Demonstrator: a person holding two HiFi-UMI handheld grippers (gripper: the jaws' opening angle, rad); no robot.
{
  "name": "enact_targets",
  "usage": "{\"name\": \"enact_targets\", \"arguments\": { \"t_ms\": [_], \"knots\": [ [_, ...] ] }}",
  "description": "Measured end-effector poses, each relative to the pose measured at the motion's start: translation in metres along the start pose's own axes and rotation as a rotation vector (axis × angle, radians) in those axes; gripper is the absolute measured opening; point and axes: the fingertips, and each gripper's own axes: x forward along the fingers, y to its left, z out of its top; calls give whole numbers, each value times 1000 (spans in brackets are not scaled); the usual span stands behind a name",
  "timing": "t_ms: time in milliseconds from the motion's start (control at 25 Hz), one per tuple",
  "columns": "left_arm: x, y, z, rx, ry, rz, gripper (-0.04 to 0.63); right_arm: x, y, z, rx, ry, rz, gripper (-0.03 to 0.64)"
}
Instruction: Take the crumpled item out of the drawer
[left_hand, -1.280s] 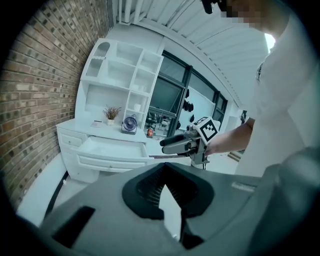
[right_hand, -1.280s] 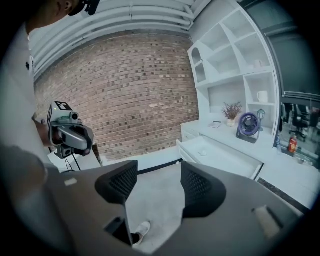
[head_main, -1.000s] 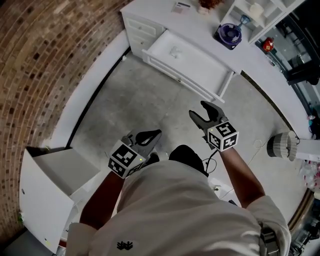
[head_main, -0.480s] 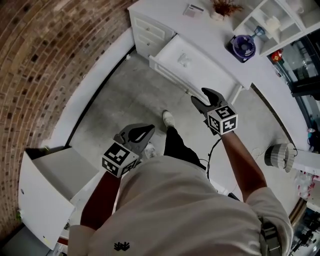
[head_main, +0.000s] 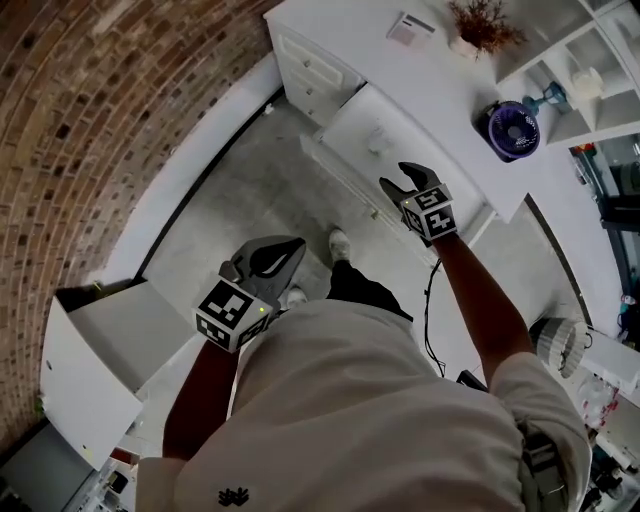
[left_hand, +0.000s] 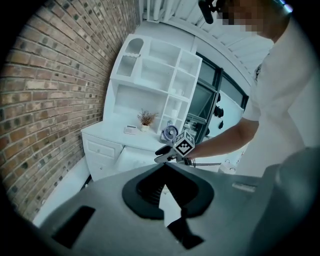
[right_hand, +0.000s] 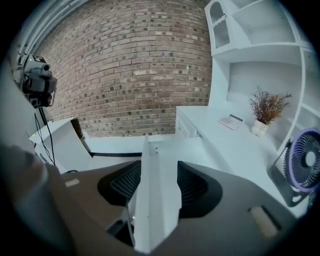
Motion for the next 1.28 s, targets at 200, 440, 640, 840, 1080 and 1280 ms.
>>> {"name": "enact_targets", "arguments": {
  "t_ms": [200,440,640,840,1080,1280],
  "knots": [
    [27,19,14,-36,30,48,6,55,-33,-13,-32,79,32,241],
    [45,41,22,-78,56,98,6,113,-62,-39,-54,179,35,244],
    [57,56,23,-96,72,138,6,149,-80,-61,-58,239,29,241],
    [62,66,25,-114,79,170,6,172,-91,-79,-72,290,18,232],
    [58,71,22,-127,84,199,6,184,-96,-86,-96,319,-1,161],
    [51,73,19,-129,73,213,6,185,-96,-88,-102,337,-29,109]
  ]
}}
